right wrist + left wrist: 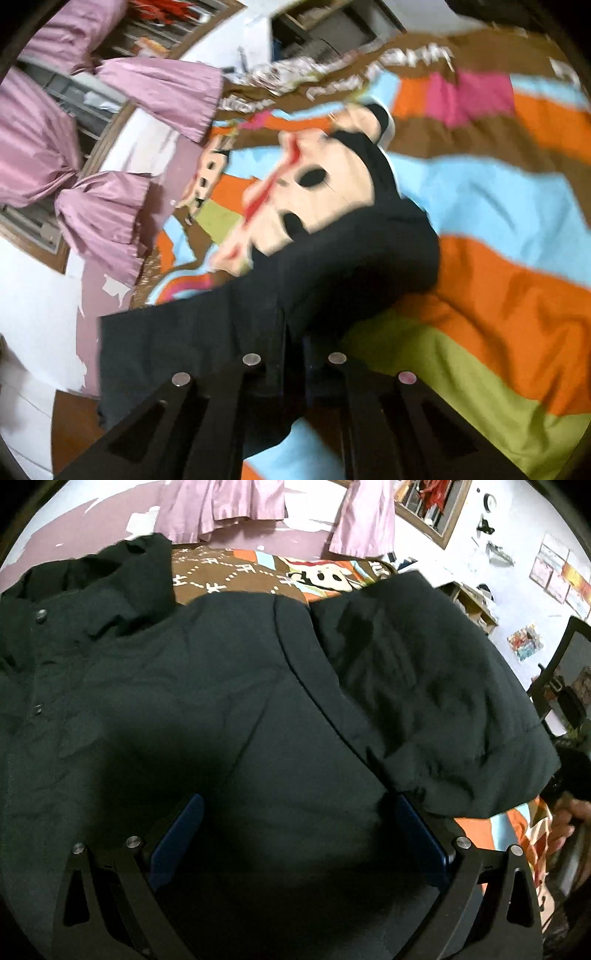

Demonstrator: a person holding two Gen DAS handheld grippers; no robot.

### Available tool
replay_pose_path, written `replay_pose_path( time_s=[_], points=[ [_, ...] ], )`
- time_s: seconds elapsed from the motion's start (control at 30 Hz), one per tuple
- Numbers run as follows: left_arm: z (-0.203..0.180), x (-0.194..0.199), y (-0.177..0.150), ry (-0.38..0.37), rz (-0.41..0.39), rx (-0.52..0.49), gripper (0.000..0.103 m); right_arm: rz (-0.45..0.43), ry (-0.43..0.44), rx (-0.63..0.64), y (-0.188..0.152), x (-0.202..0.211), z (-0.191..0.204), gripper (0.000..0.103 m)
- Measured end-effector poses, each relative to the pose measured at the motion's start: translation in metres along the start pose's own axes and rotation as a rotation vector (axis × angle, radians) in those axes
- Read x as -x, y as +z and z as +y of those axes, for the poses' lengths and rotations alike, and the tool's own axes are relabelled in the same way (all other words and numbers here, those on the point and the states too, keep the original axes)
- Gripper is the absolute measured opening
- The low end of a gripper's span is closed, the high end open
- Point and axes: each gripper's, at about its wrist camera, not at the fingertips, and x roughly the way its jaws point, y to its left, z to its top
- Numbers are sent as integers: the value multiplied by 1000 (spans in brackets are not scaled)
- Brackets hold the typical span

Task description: Fold large clothes

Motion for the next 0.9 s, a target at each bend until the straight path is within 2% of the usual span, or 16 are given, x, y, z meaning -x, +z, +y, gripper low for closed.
replay_pose_path(
  time_s=[0.2,0.3,0.4,0.5,0.67,0.77,0.9],
  points=[
    [20,76,-7,-116,-68,112,100,-100,47,225,7,63,83,6],
    [37,124,-8,-137,-92,169,100,-141,90,332,-7,93,130,6],
    [55,167,-7,-142,-114,189,100,-142,142,446,-29,114,180,6],
    [72,212,-8,-112,-148,183,100,-122,206,570,-64,130,231,6],
    [105,260,-28,-92,-173,231,100,-19,266,798,-141,130,311,6],
    [131,286,-42,-80,-178,274,100,53,261,955,-196,118,344,6],
    [165,324,-69,-42,-181,320,100,145,223,1177,-279,93,363,6]
  ],
)
